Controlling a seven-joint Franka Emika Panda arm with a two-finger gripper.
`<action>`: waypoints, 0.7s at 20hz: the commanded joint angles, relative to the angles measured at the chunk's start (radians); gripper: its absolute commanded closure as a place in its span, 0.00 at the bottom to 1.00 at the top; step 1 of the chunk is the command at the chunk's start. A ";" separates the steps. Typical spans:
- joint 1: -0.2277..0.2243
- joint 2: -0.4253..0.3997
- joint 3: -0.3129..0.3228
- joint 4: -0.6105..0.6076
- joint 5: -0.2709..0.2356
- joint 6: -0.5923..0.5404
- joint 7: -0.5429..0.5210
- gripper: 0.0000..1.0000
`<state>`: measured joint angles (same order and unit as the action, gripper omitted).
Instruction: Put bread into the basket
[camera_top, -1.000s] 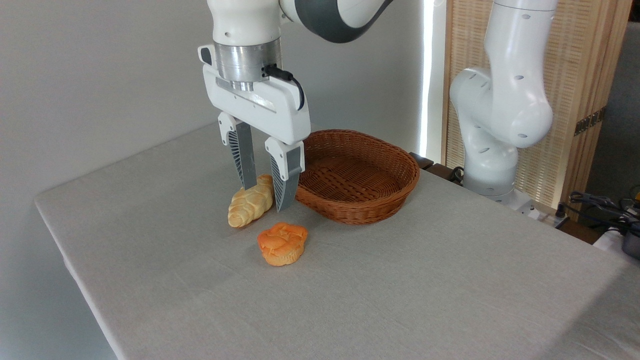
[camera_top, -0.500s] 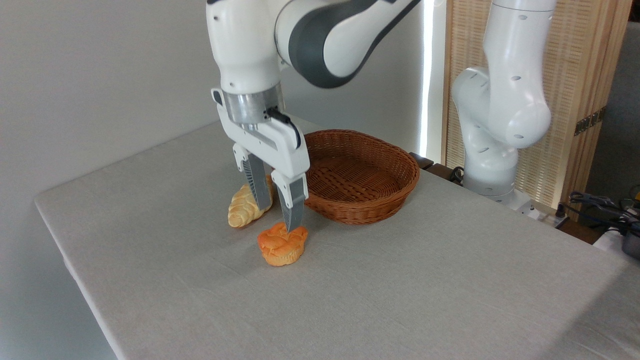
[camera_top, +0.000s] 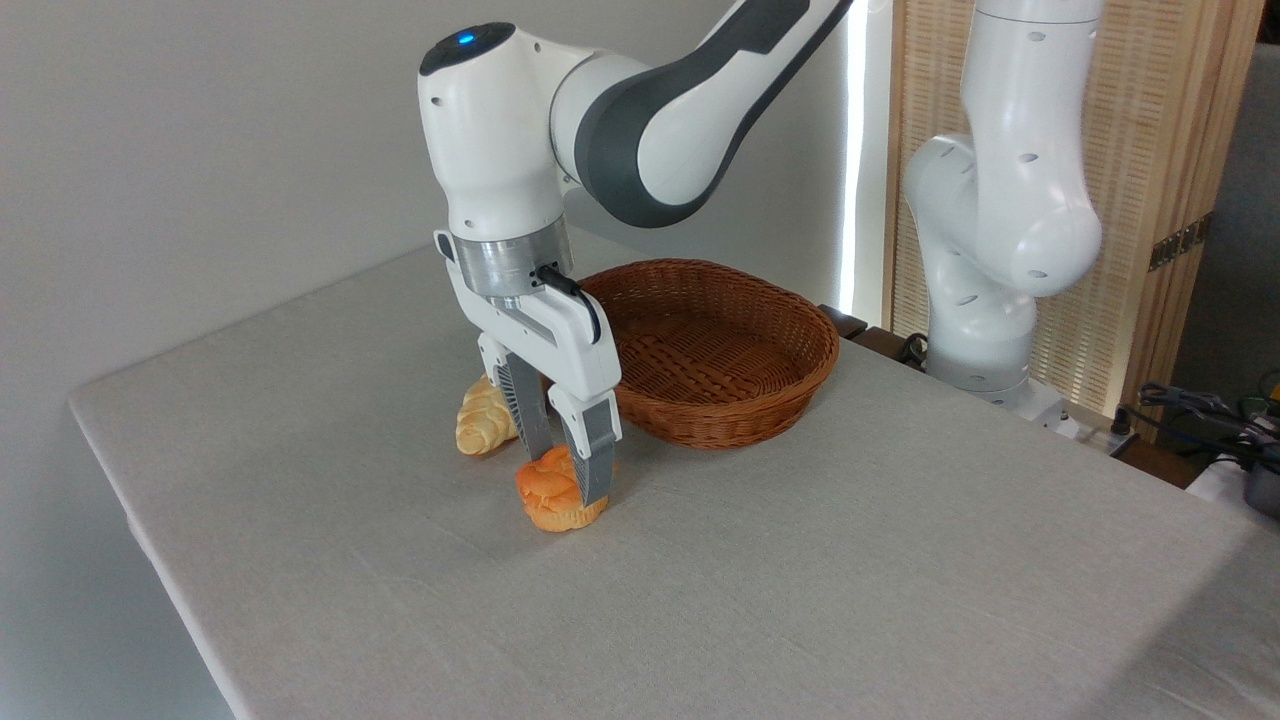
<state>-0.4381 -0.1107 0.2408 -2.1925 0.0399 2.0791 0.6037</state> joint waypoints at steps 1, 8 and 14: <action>-0.008 0.000 0.006 -0.027 0.017 0.026 0.014 0.00; -0.037 0.003 0.005 -0.050 0.017 0.024 0.011 0.00; -0.045 0.002 0.005 -0.046 0.018 0.032 0.014 0.49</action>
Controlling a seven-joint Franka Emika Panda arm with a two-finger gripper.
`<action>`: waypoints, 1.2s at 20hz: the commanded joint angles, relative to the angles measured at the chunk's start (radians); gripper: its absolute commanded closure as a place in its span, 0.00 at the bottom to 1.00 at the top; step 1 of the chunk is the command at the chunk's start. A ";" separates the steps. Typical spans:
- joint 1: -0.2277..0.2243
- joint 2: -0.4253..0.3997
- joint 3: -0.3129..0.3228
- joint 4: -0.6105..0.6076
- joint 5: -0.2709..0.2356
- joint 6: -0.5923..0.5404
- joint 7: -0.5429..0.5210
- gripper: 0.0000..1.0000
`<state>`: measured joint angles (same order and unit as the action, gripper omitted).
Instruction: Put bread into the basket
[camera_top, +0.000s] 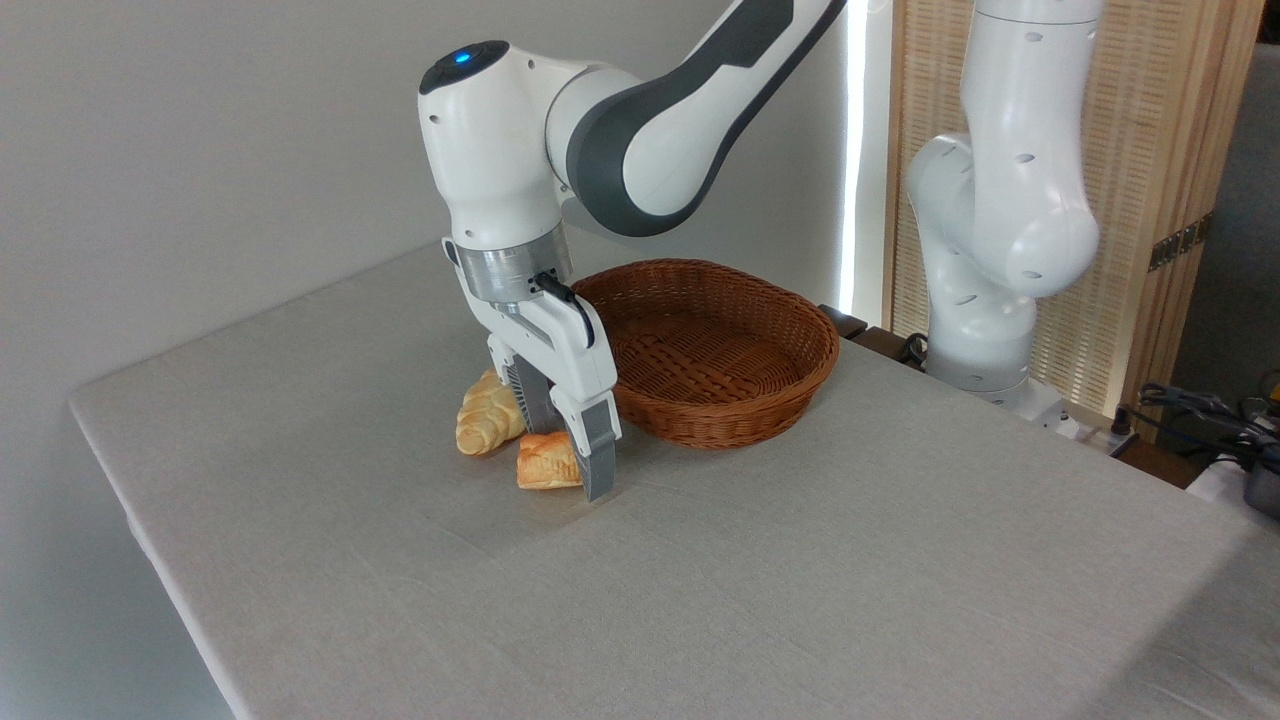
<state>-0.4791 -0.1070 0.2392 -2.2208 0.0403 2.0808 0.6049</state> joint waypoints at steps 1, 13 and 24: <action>-0.004 -0.002 0.006 -0.017 0.018 0.030 0.013 0.55; -0.004 -0.007 0.005 -0.004 0.020 0.030 0.013 0.50; -0.003 -0.062 0.012 0.081 -0.006 -0.034 -0.007 0.49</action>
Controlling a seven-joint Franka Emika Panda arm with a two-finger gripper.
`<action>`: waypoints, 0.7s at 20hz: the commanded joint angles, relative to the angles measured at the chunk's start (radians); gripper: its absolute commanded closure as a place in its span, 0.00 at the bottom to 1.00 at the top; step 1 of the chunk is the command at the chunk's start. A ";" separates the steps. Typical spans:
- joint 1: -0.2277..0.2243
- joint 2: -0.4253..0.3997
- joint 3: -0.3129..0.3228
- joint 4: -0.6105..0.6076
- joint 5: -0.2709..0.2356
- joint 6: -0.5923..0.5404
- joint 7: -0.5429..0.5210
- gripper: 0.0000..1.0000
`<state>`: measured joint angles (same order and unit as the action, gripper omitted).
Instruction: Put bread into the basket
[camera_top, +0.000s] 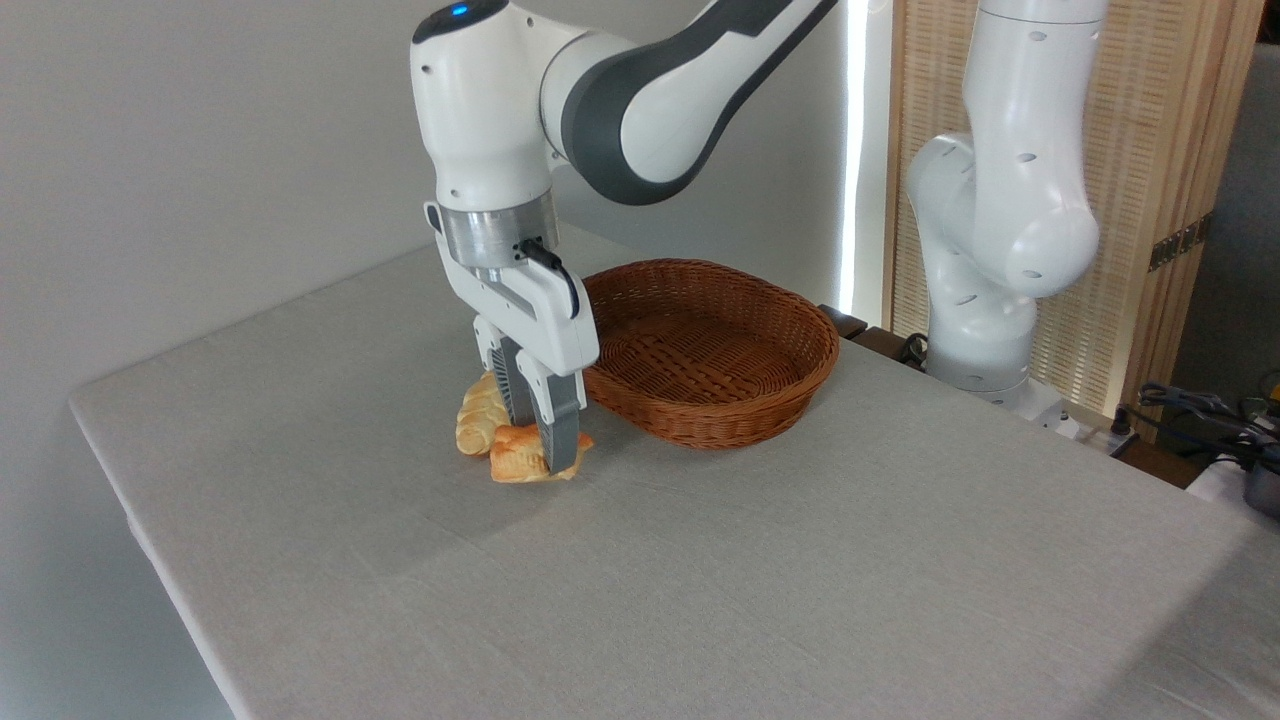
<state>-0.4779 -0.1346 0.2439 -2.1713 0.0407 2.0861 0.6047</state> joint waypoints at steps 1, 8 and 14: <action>-0.004 -0.039 0.008 0.060 -0.021 -0.087 -0.002 0.49; -0.025 -0.117 -0.005 0.099 -0.082 -0.312 0.006 0.46; -0.051 -0.172 -0.003 0.088 -0.082 -0.517 0.023 0.12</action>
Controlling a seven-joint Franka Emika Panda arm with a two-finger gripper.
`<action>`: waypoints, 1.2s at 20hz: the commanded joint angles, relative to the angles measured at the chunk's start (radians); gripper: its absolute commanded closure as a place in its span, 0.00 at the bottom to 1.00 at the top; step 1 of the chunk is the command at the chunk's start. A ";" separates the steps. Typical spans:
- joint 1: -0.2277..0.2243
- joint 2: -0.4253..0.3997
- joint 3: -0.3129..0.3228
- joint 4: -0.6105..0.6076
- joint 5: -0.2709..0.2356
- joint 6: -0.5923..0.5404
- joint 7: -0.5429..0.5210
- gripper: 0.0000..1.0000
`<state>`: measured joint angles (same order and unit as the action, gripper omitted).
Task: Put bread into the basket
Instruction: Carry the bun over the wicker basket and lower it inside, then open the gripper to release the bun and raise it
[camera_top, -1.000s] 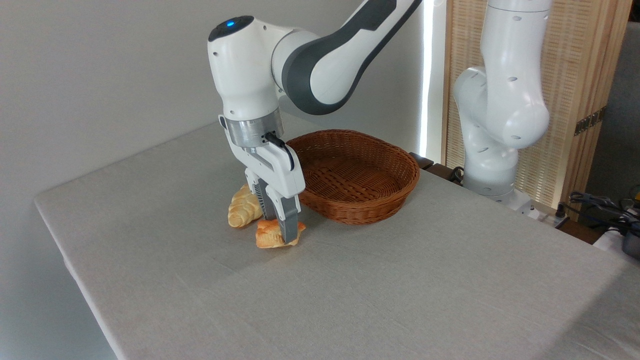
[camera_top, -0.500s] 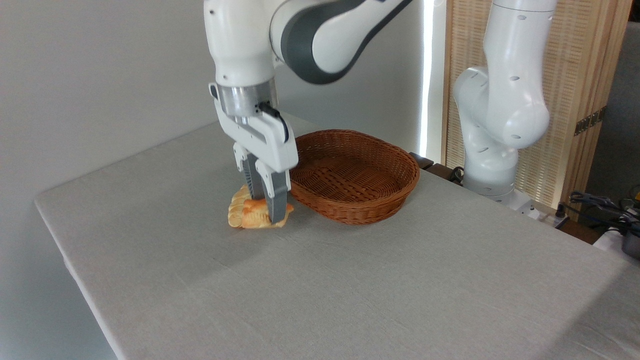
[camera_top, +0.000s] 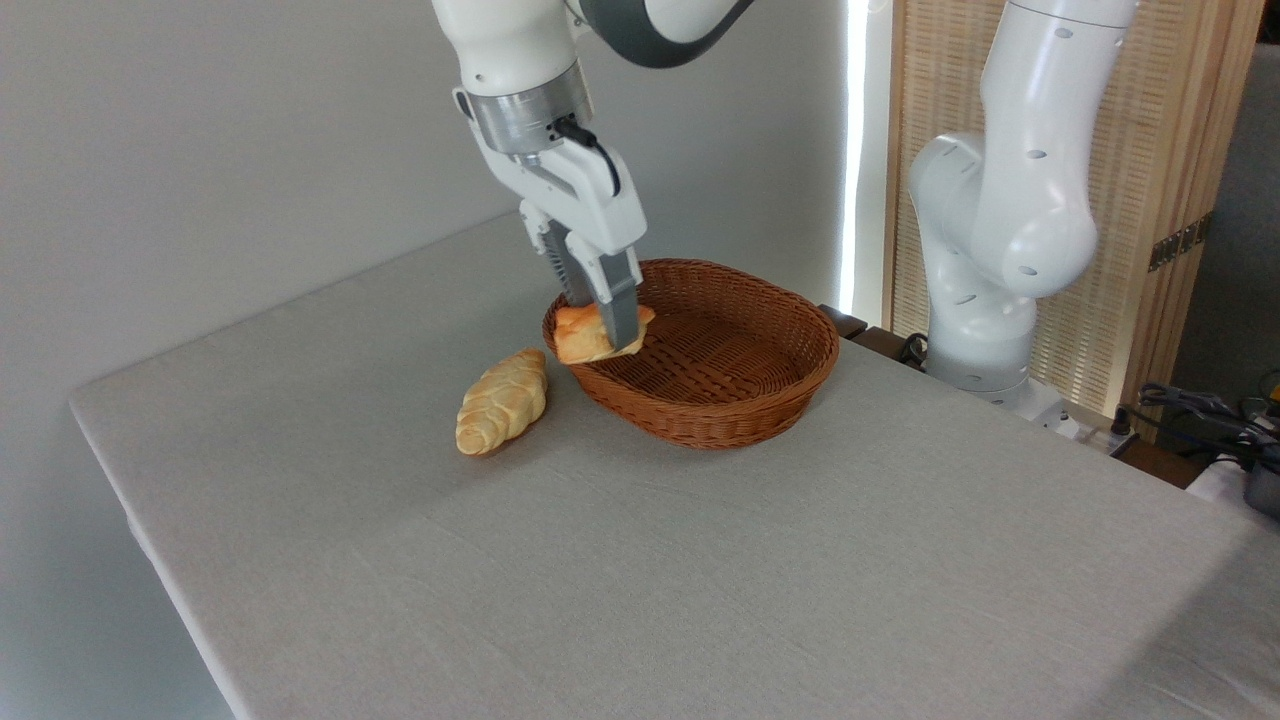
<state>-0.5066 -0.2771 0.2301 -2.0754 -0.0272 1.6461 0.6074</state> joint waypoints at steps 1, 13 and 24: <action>-0.024 -0.033 0.011 -0.017 -0.013 -0.094 0.021 0.06; -0.059 -0.028 0.014 -0.046 0.001 -0.105 0.048 0.00; -0.040 -0.022 0.058 -0.023 0.043 0.224 0.031 0.00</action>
<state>-0.5514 -0.2994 0.2706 -2.1051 0.0017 1.8298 0.6320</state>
